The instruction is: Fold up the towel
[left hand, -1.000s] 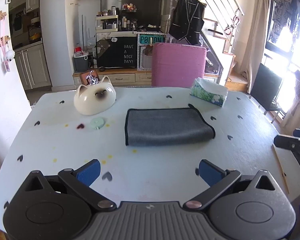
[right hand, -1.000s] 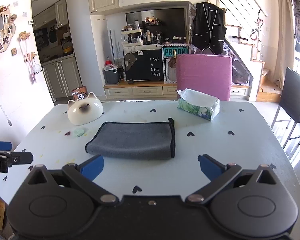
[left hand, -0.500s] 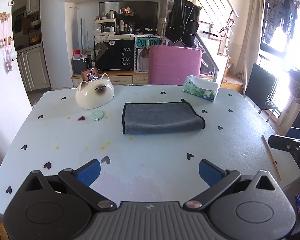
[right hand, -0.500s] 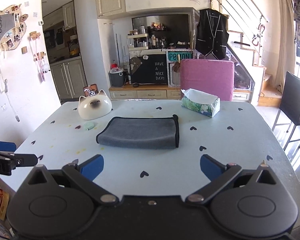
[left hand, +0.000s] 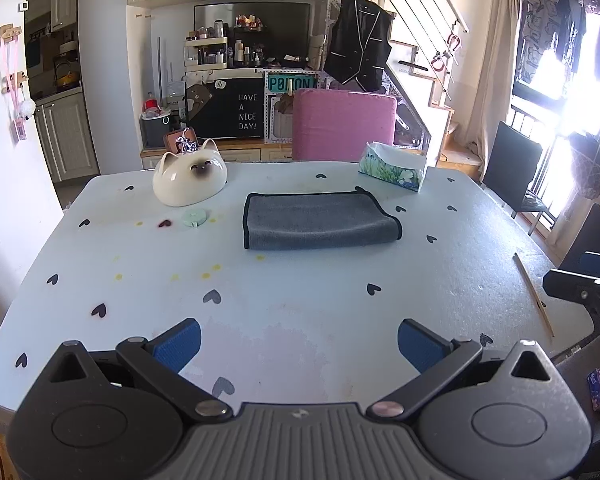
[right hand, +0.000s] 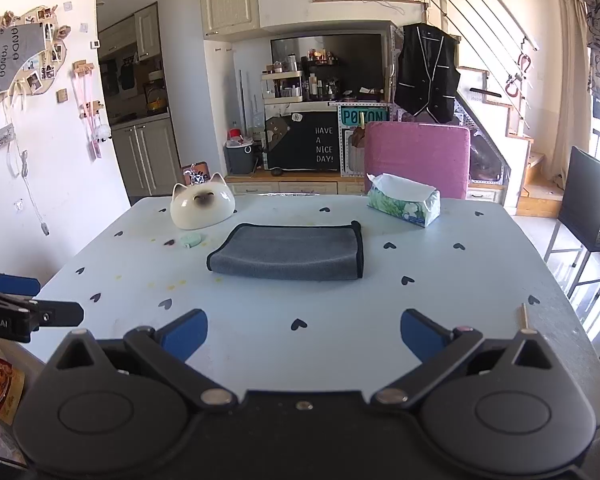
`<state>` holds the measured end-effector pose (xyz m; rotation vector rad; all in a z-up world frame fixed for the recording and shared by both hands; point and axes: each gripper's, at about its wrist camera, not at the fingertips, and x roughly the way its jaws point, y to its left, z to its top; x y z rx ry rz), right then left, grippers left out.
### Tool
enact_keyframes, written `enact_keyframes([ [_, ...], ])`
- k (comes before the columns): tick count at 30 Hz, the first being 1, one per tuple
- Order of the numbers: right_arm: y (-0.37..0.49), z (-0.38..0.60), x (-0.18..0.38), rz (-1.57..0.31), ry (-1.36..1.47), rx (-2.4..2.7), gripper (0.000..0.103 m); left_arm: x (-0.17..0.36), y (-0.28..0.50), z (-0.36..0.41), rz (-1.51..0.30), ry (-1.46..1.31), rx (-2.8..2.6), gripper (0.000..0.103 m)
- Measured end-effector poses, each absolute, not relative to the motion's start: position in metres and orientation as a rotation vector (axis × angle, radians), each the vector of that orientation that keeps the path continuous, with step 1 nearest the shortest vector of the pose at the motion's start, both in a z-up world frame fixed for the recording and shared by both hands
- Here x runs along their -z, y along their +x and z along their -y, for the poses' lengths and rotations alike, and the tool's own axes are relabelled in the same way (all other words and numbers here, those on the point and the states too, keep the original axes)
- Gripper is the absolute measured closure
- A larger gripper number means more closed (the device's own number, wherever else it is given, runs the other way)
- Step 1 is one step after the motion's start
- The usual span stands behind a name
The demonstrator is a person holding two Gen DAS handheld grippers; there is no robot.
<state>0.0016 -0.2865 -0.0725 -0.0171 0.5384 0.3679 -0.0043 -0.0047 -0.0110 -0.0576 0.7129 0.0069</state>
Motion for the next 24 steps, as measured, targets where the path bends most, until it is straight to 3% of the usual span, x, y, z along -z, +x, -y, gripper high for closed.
enact_keyframes([
  [24,-0.019,0.292,0.072,-0.512,-0.022,-0.365,0.000,0.009,-0.021,0.004,-0.683,-0.066,0.022,0.000],
])
